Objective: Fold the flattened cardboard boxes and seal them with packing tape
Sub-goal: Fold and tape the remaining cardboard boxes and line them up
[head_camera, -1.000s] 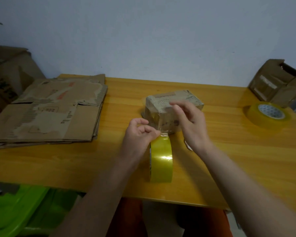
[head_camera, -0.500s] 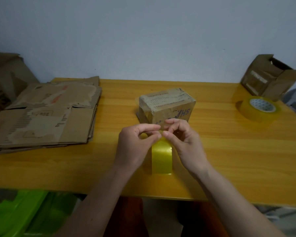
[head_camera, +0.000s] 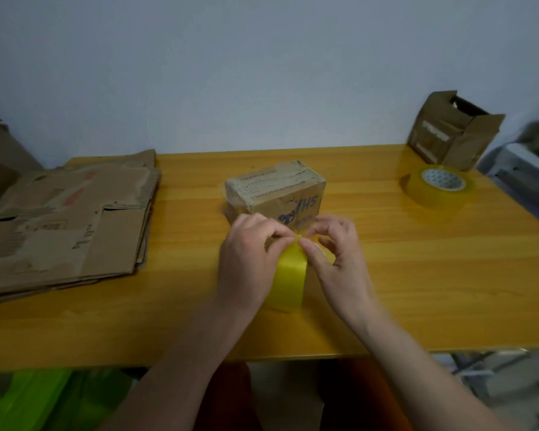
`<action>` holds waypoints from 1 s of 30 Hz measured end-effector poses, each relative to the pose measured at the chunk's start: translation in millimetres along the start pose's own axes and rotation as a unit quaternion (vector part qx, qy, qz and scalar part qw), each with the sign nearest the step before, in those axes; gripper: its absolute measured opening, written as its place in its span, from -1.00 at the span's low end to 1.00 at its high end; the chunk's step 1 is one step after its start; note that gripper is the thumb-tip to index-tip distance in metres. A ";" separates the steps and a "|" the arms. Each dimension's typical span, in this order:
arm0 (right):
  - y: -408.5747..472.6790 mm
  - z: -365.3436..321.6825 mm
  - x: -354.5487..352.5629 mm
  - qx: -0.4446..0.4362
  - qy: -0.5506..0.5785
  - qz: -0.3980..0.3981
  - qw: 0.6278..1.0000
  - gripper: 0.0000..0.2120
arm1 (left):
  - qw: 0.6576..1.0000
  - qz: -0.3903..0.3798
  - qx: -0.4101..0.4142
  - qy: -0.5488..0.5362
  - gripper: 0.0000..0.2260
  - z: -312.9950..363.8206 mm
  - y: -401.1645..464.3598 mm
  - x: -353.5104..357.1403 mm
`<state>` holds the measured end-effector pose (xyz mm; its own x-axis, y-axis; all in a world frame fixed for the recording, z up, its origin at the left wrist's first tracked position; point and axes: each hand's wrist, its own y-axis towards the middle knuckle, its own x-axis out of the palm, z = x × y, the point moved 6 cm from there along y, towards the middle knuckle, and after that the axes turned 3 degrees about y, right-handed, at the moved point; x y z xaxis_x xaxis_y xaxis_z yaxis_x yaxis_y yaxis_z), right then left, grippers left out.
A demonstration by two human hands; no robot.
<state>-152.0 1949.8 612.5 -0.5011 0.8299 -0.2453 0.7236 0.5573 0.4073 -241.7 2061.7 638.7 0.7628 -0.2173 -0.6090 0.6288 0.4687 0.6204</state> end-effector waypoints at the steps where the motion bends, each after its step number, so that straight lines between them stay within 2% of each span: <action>1: -4.3 3.5 -8.0 0.024 0.008 0.024 0.999 -0.62 | 1.000 -0.005 0.000 -0.012 -0.95 3.2 2.7 4.8; 3: -9.9 12.5 -27.3 0.096 0.003 0.061 0.993 -0.39 | 0.999 -0.024 -0.020 -0.044 -0.98 11.1 9.6 17.2; 4: -11.4 15.7 -36.0 0.131 -0.016 0.053 0.990 -0.40 | 0.996 -0.036 -0.036 -0.068 -0.98 15.9 13.4 24.8; 6: -12.2 21.7 -47.7 0.179 -0.058 -0.017 0.982 -0.58 | 0.986 -0.067 -0.087 -0.126 -0.97 27.4 20.0 40.4; 7: -12.9 23.0 -53.9 0.185 -0.061 -0.043 0.980 -0.65 | 0.979 -0.084 -0.111 -0.152 -0.96 34.4 22.3 47.0; 9: -11.3 23.8 -71.9 0.174 -0.076 -0.046 0.981 -0.68 | 0.973 -0.123 -0.111 -0.163 -0.94 48.8 26.8 56.4; 11: -8.3 24.7 -93.0 0.151 -0.203 -0.046 0.966 -0.61 | 0.987 -0.137 -0.052 -0.066 -0.81 58.7 37.1 59.1; 12: -6.9 24.8 -101.6 0.135 -0.304 -0.056 0.941 -0.57 | 0.991 -0.131 -0.030 -0.010 -0.74 59.1 45.4 57.1; 14: -5.8 31.2 -112.8 0.105 -0.472 -0.086 0.871 -0.52 | 0.991 -0.114 -0.039 0.061 -0.63 46.8 69.9 49.9; 16: -9.2 45.7 -117.6 0.108 -0.531 -0.132 0.830 -0.52 | 0.979 -0.136 -0.069 0.133 -0.57 19.9 95.0 45.9; 19: -15.3 66.1 -118.4 0.118 -0.555 -0.197 0.800 -0.57 | 0.936 -0.252 -0.108 0.223 -0.53 -35.1 114.1 46.2; 21: -11.4 68.2 -113.5 0.114 -0.531 -0.195 0.817 -0.52 | 0.921 -0.308 -0.126 0.202 -0.57 -58.0 111.3 40.3; 24: -0.6 43.7 -89.0 0.055 -0.414 -0.095 0.904 -0.45 | 0.924 -0.303 -0.129 0.192 -0.63 -71.3 102.1 22.4; 26: 6.9 19.9 -61.2 0.003 -0.320 -0.049 0.946 -0.46 | 0.925 -0.285 -0.139 0.208 -0.66 -73.8 91.8 7.7; 28: 18.8 6.3 -28.0 0.036 -0.178 -0.064 0.981 -0.47 | 0.928 -0.268 -0.152 0.211 -0.70 -76.9 80.5 -4.8; 30: 36.9 -0.1 7.2 0.100 -0.023 -0.096 0.990 -0.47 | 0.932 -0.250 -0.147 0.218 -0.73 -79.0 72.0 -14.4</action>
<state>-128.9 1976.4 625.9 -0.6199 0.7054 -0.3437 0.6987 0.6956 0.1673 -219.3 2166.2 653.2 0.2110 -0.1327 -0.9684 0.7715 0.6310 0.0816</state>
